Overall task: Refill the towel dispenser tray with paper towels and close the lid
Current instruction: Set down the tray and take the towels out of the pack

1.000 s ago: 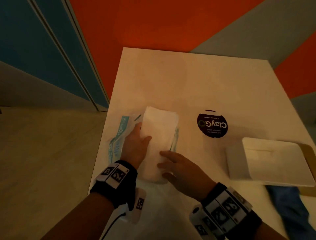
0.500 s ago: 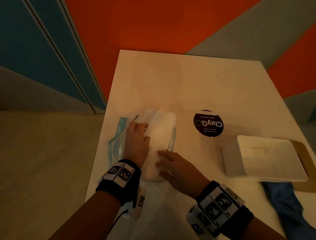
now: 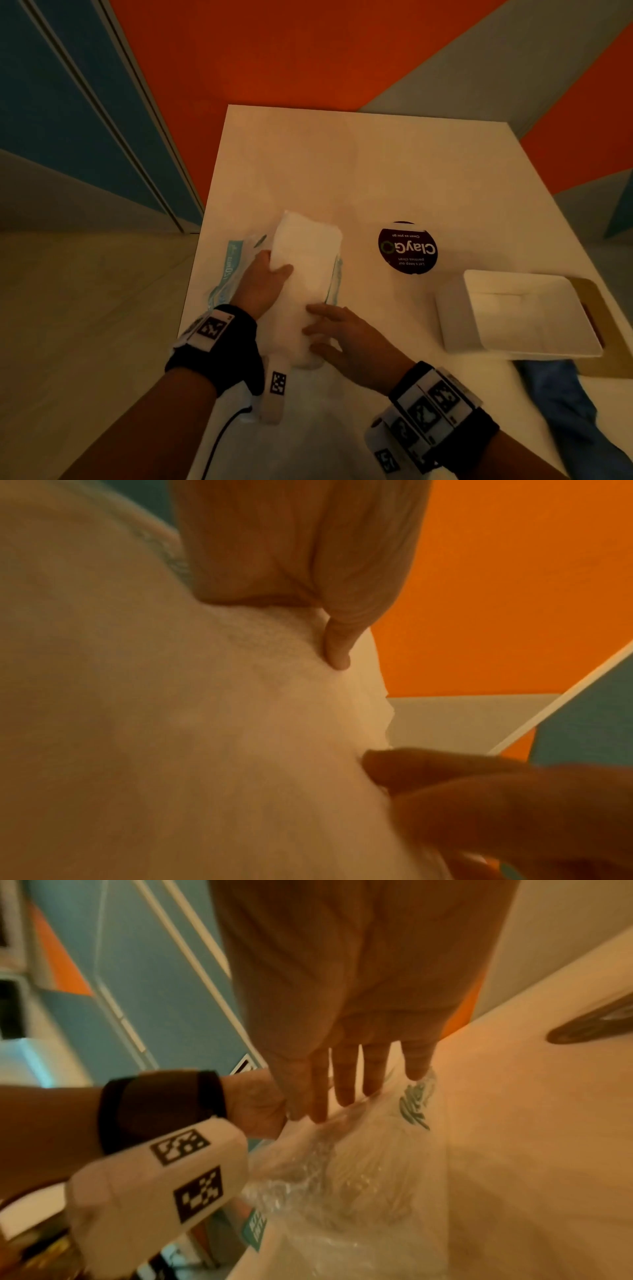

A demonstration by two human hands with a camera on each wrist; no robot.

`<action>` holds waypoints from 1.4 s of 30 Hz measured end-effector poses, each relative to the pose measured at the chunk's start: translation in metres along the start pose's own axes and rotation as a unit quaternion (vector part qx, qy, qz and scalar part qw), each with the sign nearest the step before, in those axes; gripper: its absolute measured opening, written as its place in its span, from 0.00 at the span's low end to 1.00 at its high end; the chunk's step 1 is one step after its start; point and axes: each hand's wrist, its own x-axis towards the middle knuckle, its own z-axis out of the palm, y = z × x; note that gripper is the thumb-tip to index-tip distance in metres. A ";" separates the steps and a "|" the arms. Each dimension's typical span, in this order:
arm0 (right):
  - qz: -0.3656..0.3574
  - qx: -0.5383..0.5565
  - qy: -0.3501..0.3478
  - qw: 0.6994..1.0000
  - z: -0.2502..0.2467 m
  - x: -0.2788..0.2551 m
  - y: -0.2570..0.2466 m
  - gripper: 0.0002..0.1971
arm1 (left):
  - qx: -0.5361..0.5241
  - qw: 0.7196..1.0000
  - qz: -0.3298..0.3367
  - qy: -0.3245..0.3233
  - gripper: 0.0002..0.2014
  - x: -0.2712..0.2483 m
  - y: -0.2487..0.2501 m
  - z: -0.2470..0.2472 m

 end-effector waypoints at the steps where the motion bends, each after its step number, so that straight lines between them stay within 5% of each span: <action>1: 0.005 0.046 0.038 0.998 -0.004 0.000 -0.001 0.15 | -0.006 1.000 0.001 -0.010 0.18 0.002 0.001 -0.003; 5: 0.121 0.271 0.237 0.925 -0.025 0.003 -0.002 0.20 | -0.106 0.993 0.011 -0.049 0.19 -0.004 0.003 -0.019; 8: 0.201 0.445 0.223 0.843 -0.037 0.015 -0.003 0.33 | -0.190 0.978 0.031 -0.082 0.16 -0.014 0.003 -0.031; 11: 0.187 0.542 0.173 0.801 -0.036 0.029 -0.016 0.39 | -0.260 0.958 0.057 -0.111 0.16 -0.021 0.005 -0.039; 14: 0.123 0.560 0.170 0.801 -0.032 0.039 -0.034 0.26 | -0.287 0.945 0.082 -0.132 0.17 -0.024 0.005 -0.042; 17: 0.106 0.589 0.182 0.780 -0.027 0.043 -0.040 0.20 | -0.293 0.943 0.090 -0.134 0.30 -0.026 0.005 -0.042; 20: 0.147 0.586 0.190 0.773 -0.024 0.045 -0.036 0.21 | -0.285 0.947 0.095 -0.112 0.20 -0.027 0.001 -0.042; 25: 0.150 0.565 0.216 0.782 -0.024 0.044 -0.046 0.39 | -0.262 0.954 0.091 -0.116 0.23 -0.033 -0.003 -0.038; 29: 0.150 0.562 0.226 0.781 -0.026 0.038 -0.043 0.29 | -0.275 0.952 0.090 -0.102 0.25 -0.033 -0.004 -0.037; 33: 0.116 0.599 0.230 0.758 -0.027 0.034 -0.044 0.36 | -0.266 0.954 0.099 -0.101 0.30 -0.037 -0.003 -0.040; 37: 0.080 0.589 0.218 0.774 -0.025 0.031 -0.049 0.24 | -0.261 0.952 0.131 -0.088 0.31 -0.039 -0.001 -0.043; 42: 0.018 0.586 0.211 0.782 -0.036 0.031 -0.061 0.24 | -0.264 0.949 0.161 -0.068 0.28 -0.051 0.016 -0.053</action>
